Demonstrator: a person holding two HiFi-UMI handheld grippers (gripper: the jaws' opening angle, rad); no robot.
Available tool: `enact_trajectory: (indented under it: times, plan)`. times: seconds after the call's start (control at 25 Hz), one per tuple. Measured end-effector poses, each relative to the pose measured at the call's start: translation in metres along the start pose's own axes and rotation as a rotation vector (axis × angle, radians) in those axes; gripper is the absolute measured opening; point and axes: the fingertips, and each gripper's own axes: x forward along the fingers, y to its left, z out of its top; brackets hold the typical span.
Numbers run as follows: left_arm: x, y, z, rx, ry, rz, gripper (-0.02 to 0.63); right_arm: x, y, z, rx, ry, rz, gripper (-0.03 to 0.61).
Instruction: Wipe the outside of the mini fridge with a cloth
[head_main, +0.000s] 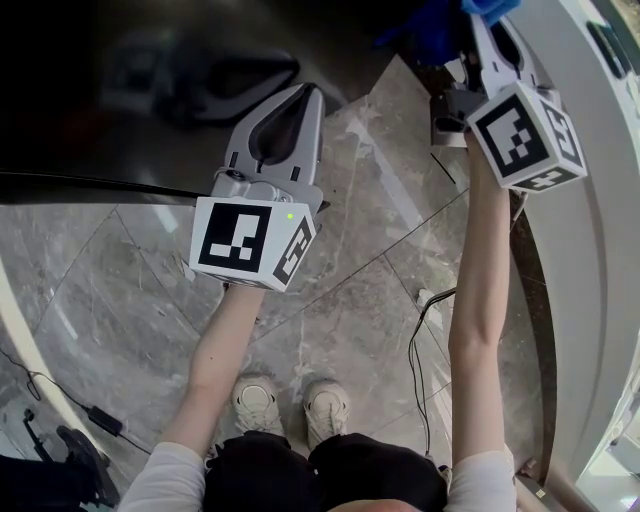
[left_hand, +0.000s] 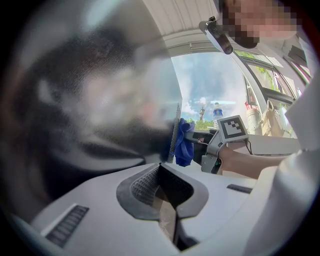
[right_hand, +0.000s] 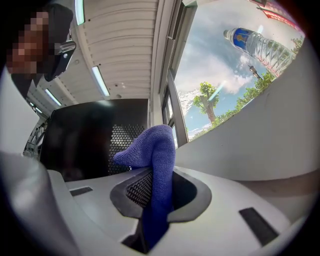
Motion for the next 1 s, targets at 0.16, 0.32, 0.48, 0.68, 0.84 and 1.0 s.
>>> enact_trajectory:
  times: [0.16,0.32,0.48,0.68,0.84,1.0]
  plan:
    - [-0.003,0.001,0.003,0.002,-0.003,0.008,0.005,-0.002,-0.001,0.001,0.0,-0.001,-0.014,0.08]
    - [-0.012,0.003,0.012,0.01,-0.014,0.021,0.005,-0.011,0.006,0.006,0.013,-0.018,-0.018,0.08]
    - [-0.028,0.001,0.023,0.017,-0.031,0.035,0.005,-0.029,0.029,0.014,0.039,-0.038,0.008,0.08]
    - [-0.067,-0.001,0.037,0.016,-0.047,0.078,0.005,-0.054,0.089,0.019,0.065,-0.053,0.11,0.08]
    - [-0.115,0.006,0.043,0.018,-0.055,0.155,0.005,-0.076,0.151,0.011,0.101,-0.035,0.201,0.08]
    - [-0.165,0.027,0.046,0.045,-0.061,0.249,0.005,-0.09,0.214,-0.014,0.149,0.022,0.311,0.08]
